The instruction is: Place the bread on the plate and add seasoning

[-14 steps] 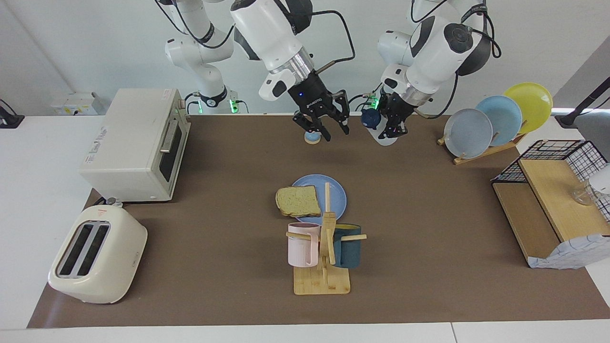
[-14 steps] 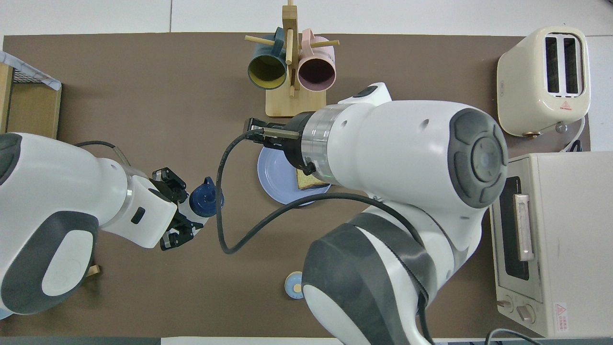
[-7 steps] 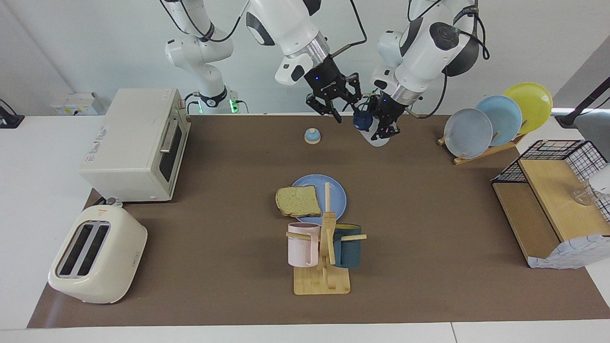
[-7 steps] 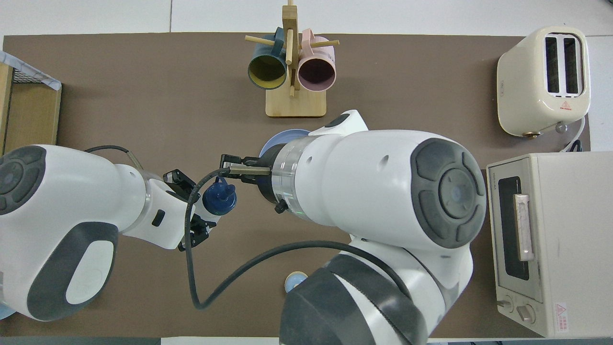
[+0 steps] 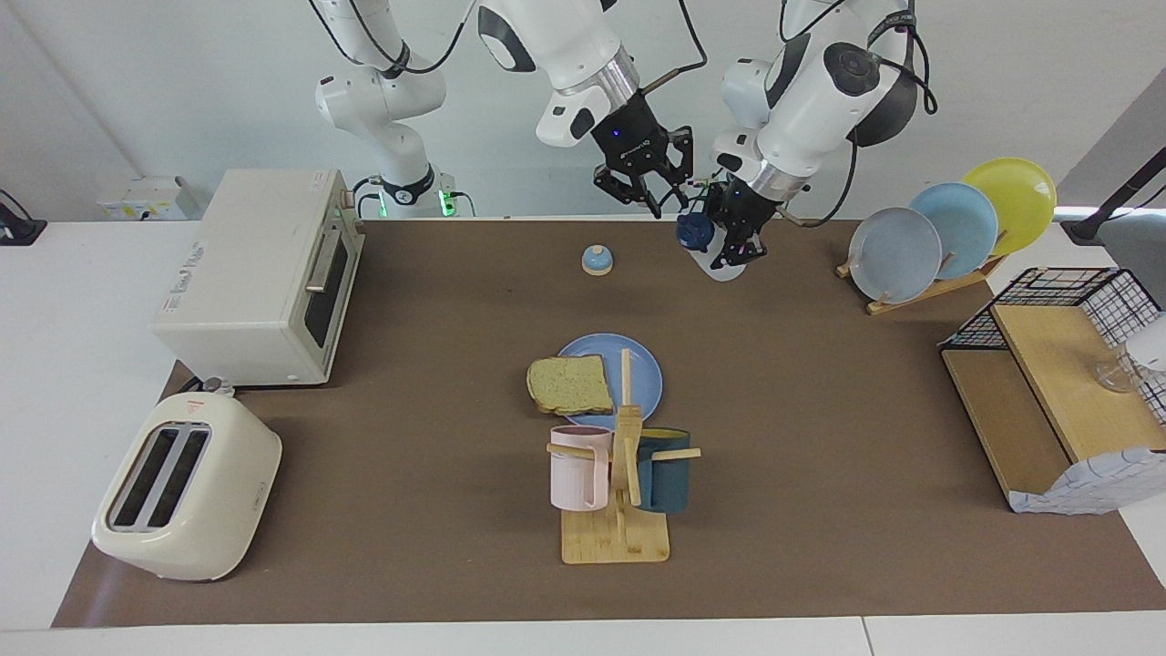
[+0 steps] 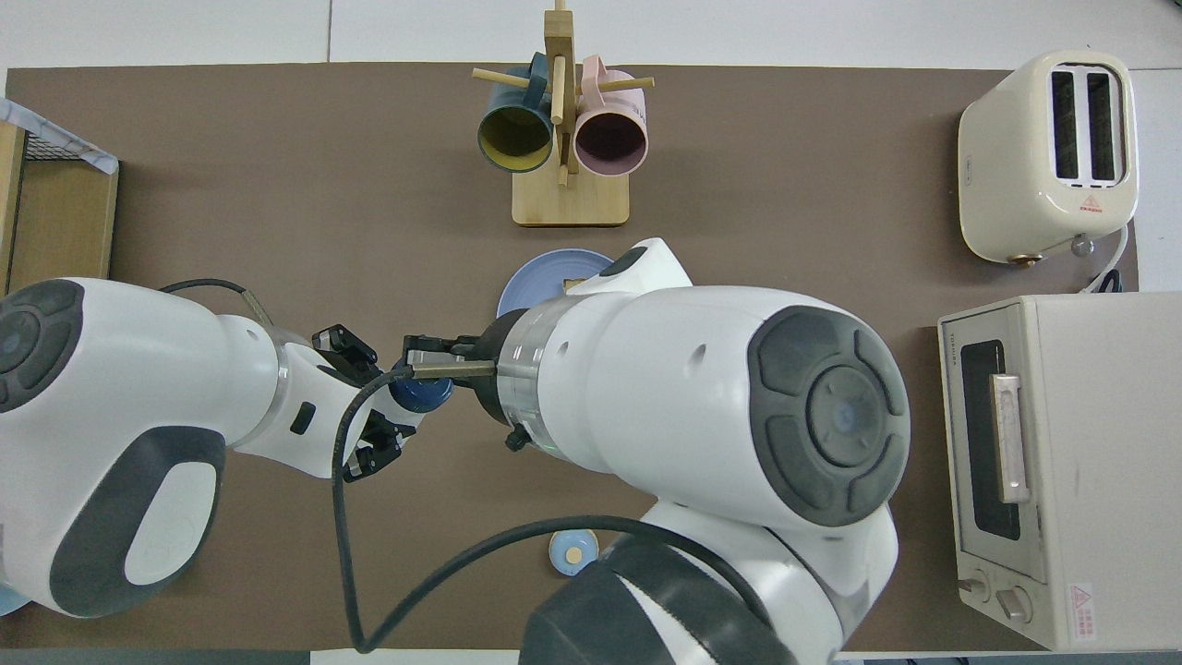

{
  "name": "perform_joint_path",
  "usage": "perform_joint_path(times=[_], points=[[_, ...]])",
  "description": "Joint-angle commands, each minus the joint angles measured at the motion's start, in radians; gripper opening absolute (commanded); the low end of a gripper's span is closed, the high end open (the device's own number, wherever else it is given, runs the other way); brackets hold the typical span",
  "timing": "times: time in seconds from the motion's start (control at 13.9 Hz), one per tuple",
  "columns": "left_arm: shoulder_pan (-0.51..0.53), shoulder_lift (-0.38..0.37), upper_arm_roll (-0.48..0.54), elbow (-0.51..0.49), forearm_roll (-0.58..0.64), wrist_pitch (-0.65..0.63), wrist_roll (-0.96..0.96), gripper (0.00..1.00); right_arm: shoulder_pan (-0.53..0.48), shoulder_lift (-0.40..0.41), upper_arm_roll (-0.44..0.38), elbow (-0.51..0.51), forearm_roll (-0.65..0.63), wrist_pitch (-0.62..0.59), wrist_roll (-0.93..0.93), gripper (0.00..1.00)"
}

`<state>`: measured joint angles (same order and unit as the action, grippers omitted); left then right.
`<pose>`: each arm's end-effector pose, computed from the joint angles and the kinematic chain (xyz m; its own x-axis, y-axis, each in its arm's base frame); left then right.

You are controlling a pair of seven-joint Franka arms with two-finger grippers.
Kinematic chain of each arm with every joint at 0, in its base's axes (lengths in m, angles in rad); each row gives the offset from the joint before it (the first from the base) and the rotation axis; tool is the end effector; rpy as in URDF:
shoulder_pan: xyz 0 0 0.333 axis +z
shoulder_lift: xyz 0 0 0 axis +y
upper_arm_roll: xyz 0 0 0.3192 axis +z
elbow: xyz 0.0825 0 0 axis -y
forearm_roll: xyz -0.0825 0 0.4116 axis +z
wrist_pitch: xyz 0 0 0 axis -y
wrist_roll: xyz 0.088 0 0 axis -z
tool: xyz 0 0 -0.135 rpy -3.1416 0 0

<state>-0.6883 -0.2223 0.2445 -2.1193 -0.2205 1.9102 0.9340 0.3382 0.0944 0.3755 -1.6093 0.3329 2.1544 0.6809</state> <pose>0.4604 -0.2376 0.4748 0.2680 -0.9413 0.2050 -0.9583 -0.2385 0.1575 0.4978 0.4455 0.5955 0.9884 -0.1222 0.0902 -0.0559 -0.8449 -0.5321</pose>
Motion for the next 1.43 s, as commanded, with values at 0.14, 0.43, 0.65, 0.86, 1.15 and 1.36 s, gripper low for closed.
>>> perform_joint_path(times=[0.14,0.43,0.65,0.86,1.15,1.36], points=[[0.003,-0.029,0.001,-0.03,-0.01,0.03,-0.01,0.0,0.002,-0.01,0.005,-0.033,-0.015,0.039,0.005,0.29],[0.003,-0.029,0.002,-0.03,-0.011,0.03,-0.01,0.0,0.01,-0.004,0.005,-0.035,-0.015,0.056,0.012,0.29],[0.003,-0.029,0.002,-0.028,-0.014,0.032,-0.01,0.0,0.01,-0.002,0.005,-0.037,-0.015,0.065,0.009,0.25],[0.004,-0.029,0.002,-0.028,-0.019,0.032,-0.01,0.0,0.028,0.001,0.005,-0.061,-0.015,0.105,0.011,0.25],[0.004,-0.029,0.004,-0.028,-0.02,0.032,-0.01,0.0,0.033,0.002,0.003,-0.064,-0.017,0.114,0.011,0.25],[0.004,-0.029,0.006,-0.028,-0.02,0.033,-0.01,0.0,0.033,0.005,0.003,-0.061,-0.017,0.114,0.012,0.24]])
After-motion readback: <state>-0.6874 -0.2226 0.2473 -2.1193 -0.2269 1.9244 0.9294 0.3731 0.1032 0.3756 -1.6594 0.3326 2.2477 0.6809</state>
